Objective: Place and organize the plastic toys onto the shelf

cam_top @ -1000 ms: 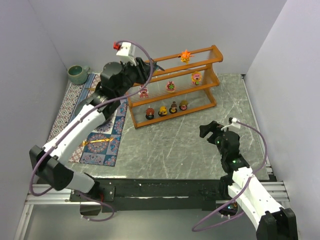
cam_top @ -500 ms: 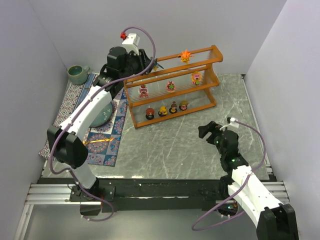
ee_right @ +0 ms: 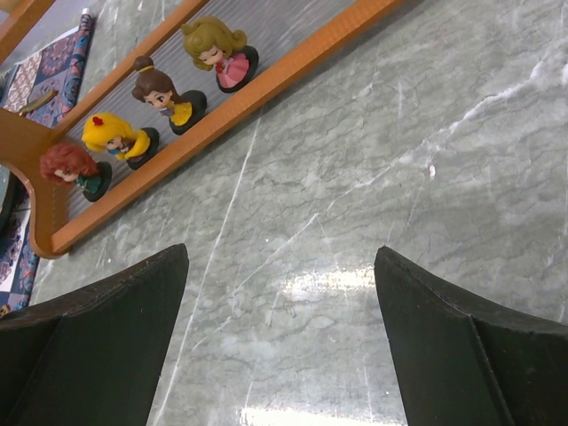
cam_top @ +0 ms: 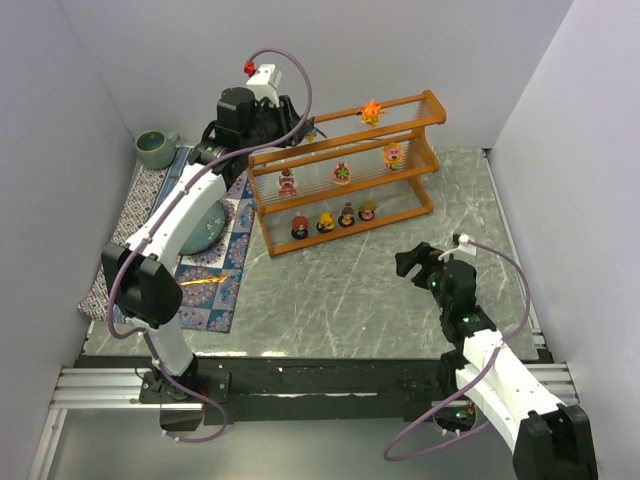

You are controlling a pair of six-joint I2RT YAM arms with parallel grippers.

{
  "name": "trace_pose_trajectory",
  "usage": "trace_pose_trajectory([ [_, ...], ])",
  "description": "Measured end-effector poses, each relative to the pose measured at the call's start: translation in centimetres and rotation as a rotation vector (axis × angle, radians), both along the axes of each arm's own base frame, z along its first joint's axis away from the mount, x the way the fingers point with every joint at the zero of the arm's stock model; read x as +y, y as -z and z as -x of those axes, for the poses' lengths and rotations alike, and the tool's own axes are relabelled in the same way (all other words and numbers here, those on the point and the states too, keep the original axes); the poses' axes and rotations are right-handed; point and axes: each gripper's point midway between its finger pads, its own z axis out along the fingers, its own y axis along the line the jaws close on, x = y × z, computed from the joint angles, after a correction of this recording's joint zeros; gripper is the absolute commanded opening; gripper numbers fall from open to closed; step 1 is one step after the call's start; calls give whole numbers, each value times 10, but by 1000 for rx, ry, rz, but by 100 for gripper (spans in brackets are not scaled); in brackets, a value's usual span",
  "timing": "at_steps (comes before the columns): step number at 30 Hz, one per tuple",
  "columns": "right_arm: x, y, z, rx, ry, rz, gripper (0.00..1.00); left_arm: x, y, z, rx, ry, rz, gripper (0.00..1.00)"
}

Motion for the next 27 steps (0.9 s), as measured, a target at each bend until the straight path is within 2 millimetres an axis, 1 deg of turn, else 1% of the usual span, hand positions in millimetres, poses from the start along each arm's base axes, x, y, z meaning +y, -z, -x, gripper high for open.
trace_pose_trajectory([
  [4, 1, -1, 0, -4, -3, -2, 93, 1, 1, -3, 7, 3, -4, 13],
  [6, 1, -1, -1, -6, -3, -2, 93, 1, 1, -3, 9, 8, -4, 16],
  [9, 1, -3, -1, -11, -3, -3, 93, 1, 2, -3, 10, 12, -8, 22],
  [10, 1, -3, -1, -11, -3, -3, 92, 1, 2, -3, 10, 14, -10, 26],
  [12, 1, -2, -1, -10, -3, -2, 92, 1, 2, -3, 9, 18, -14, 29],
  [13, 1, -2, -1, -10, -4, -2, 93, 1, 2, -2, 9, 20, -15, 33],
  [15, 1, -1, -1, -6, -5, 0, 93, 1, 2, -2, 9, 22, -15, 36],
  [16, 1, -1, -1, -5, -5, 1, 93, 1, 2, -2, 9, 23, -15, 39],
  [21, 1, 0, -1, -1, -8, 4, 93, 0, 2, -2, 9, 26, -14, 44],
  [24, 1, 0, -1, -4, -8, 4, 93, 1, 2, -2, 9, 26, -14, 50],
  [25, 1, 0, -1, -4, -9, 4, 92, 1, 2, -2, 10, 26, -14, 55],
  [27, 1, 0, -1, -5, -9, 4, 93, 1, 3, -2, 11, 25, -15, 58],
])
